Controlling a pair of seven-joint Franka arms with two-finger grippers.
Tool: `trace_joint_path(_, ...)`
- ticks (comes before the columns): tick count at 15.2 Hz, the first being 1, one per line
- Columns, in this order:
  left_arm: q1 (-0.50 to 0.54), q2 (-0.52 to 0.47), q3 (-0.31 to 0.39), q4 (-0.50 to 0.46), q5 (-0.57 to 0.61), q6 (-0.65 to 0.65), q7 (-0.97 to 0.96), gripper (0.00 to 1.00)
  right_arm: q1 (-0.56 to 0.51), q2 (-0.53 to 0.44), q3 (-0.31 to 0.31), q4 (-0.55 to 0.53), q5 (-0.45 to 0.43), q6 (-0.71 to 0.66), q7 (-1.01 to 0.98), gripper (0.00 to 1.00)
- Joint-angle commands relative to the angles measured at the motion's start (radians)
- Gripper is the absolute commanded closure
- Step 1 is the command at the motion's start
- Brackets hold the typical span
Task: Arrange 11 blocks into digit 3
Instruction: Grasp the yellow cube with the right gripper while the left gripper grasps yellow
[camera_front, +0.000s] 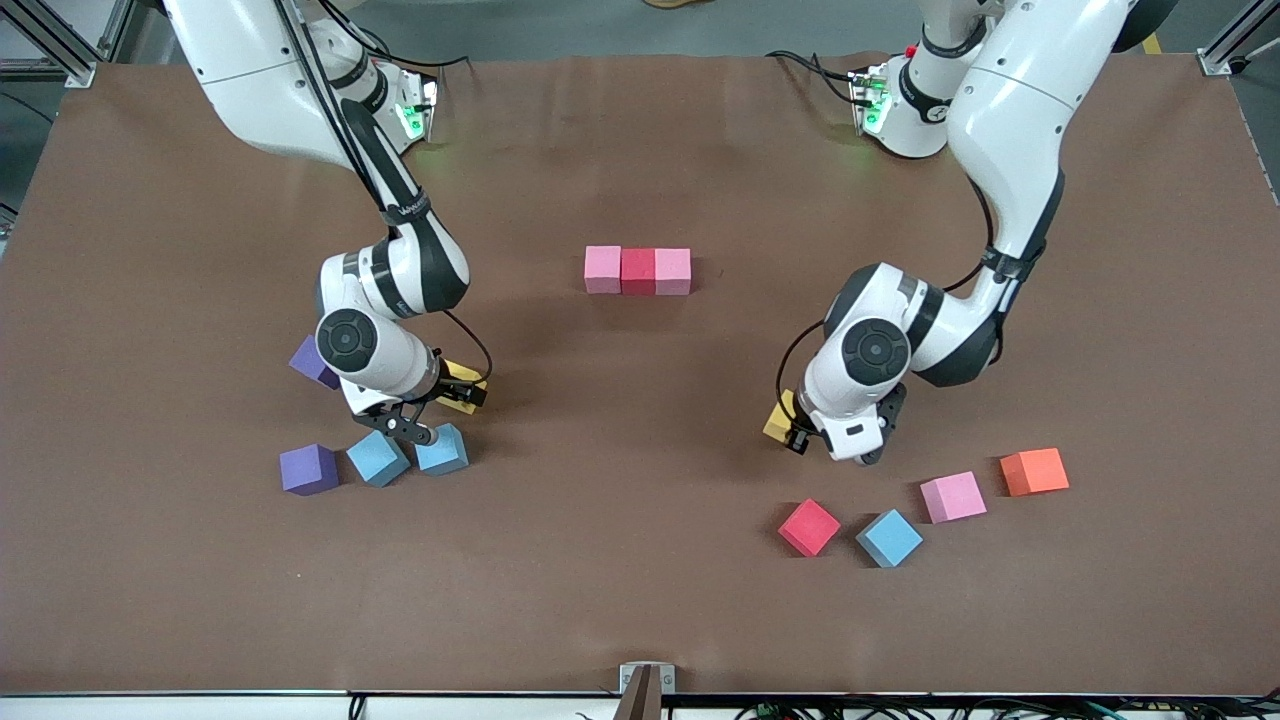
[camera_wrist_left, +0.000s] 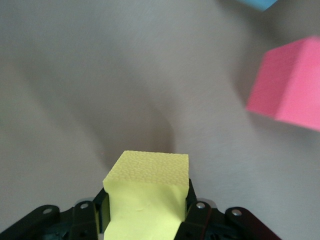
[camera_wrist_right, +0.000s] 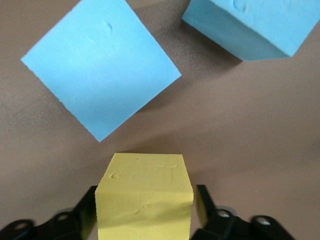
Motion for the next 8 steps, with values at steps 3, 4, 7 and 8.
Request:
trace_joint_path(3, 0.045, -0.031, -0.008, 0.081, 0.020, -0.137, 0.093, 1.00, -0.002, -0.021, 0.021, -0.020, -0.007, 0.004, -0.010, 0.61)
trace_joint_path(4, 0.050, -0.033, -0.008, 0.112, 0.016, -0.180, 0.116, 1.00, -0.002, -0.021, 0.030, -0.014, -0.007, 0.002, -0.010, 0.63)
trace_joint_path(7, 0.058, -0.032, -0.009, 0.204, -0.003, -0.292, 0.265, 1.00, -0.002, -0.022, 0.064, 0.014, -0.007, -0.004, -0.022, 0.69)
trace_joint_path(8, 0.068, -0.033, -0.009, 0.207, -0.038, -0.298, 0.265, 1.00, -0.002, -0.022, 0.076, 0.026, -0.007, -0.004, -0.027, 0.70)
